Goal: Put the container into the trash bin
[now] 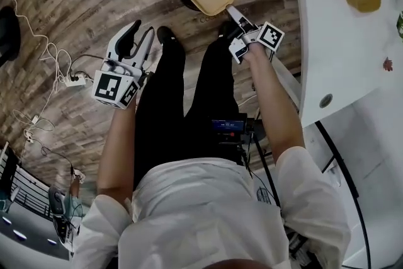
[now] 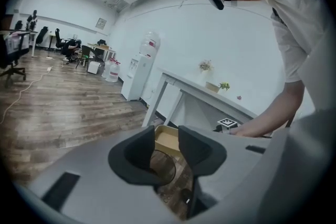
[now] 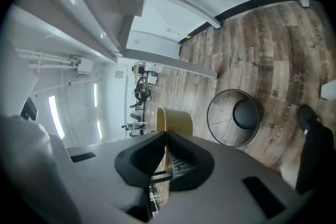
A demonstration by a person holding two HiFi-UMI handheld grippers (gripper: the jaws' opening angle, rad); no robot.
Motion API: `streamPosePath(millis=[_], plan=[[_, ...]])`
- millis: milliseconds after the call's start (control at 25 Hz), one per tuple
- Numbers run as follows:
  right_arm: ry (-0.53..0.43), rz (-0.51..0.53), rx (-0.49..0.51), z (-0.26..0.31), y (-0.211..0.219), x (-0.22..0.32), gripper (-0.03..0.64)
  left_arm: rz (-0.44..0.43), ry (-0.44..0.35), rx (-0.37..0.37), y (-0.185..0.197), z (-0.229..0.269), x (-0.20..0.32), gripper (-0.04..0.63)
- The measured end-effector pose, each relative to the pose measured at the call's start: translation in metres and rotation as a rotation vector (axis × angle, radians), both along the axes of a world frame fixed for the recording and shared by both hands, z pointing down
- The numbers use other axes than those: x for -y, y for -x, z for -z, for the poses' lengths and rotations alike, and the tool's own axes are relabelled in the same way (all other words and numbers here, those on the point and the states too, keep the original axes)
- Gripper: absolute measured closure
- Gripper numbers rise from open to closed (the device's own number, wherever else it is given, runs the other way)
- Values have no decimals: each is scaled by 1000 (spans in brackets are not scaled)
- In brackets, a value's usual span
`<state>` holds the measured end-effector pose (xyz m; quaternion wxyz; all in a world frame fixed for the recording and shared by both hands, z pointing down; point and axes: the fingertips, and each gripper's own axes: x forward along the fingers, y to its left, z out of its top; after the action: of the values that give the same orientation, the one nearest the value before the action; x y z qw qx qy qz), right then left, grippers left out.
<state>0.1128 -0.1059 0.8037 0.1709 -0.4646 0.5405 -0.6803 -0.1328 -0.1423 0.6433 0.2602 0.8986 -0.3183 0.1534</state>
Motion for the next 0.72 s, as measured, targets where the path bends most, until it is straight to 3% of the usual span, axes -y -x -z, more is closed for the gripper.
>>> streamPosePath(millis=[280,720], plan=[[29,-73,19,-84,5,-17,573,27,9,-14,-15,-60,-2,460],[31,-165,-71,-194,-12,-40,572,-12,66,-46,-44,-139,-21,460]])
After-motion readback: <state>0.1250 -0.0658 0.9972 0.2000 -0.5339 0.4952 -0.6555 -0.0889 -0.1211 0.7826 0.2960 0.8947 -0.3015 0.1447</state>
